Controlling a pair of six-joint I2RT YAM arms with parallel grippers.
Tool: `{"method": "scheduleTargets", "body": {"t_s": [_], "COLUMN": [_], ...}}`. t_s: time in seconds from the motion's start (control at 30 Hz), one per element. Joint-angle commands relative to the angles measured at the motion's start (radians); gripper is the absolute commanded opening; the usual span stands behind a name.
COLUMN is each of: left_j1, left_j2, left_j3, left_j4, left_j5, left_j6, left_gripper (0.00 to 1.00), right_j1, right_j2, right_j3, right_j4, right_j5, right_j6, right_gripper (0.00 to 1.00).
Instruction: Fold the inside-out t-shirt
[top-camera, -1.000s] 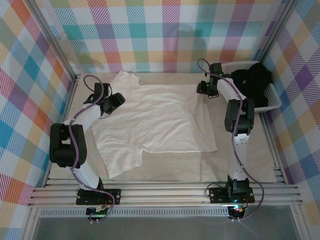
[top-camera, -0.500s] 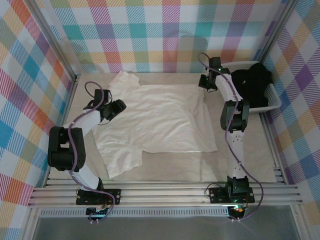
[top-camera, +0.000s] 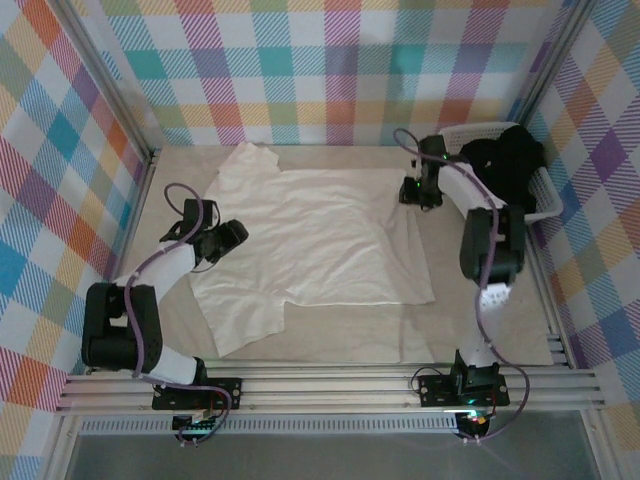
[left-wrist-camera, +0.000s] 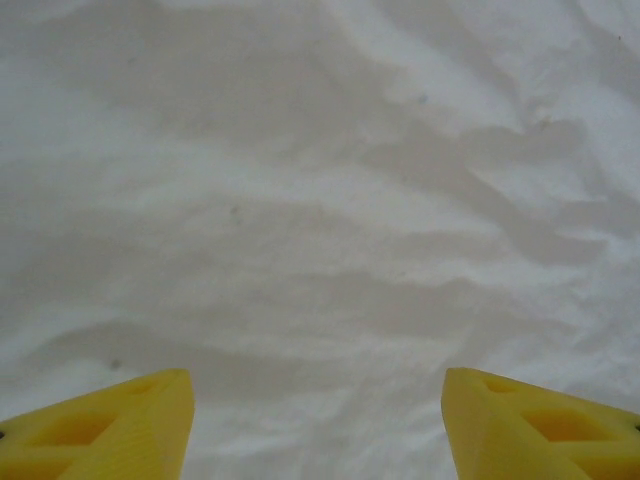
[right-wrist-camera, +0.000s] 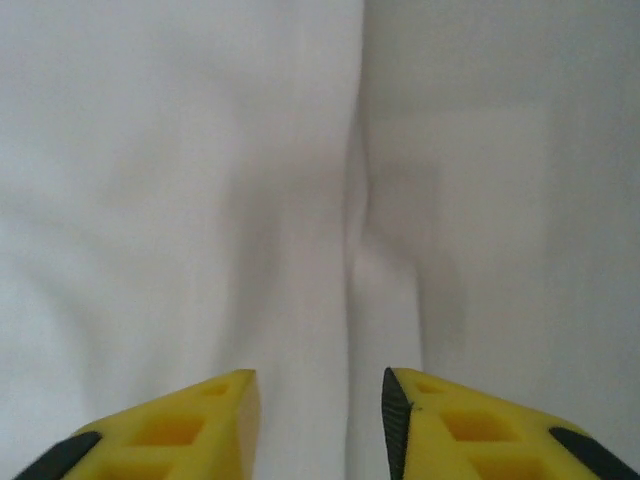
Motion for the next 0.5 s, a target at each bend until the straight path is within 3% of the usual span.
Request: {"method": "scheduleTargets", "body": {"t_s": [0.0, 0.23, 0.47], "left_j1": [-0.007, -0.018, -0.087], "left_j2": [-0.105, -0.165, -0.089], "left_j3": [-0.055, -0.137, -0.098], "left_j4": [-0.102, -0.054, -0.051], "left_j5": [-0.041, 0.091, 0.087], "left_j6": [0.015, -0.055, -0.054], "left_gripper": [0.68, 0.7, 0.7], "right_j1": [0.011, 0.008, -0.014], "right_j2": [-0.268, -0.579, -0.576], "right_j3": [-0.249, -0.642, -0.768], "right_j4": [0.075, -0.034, -0.061], "right_j5": [-0.026, 0.014, -0.014], "right_j6": [0.051, 0.188, 0.248], "right_gripper": [0.43, 0.52, 0.55]}}
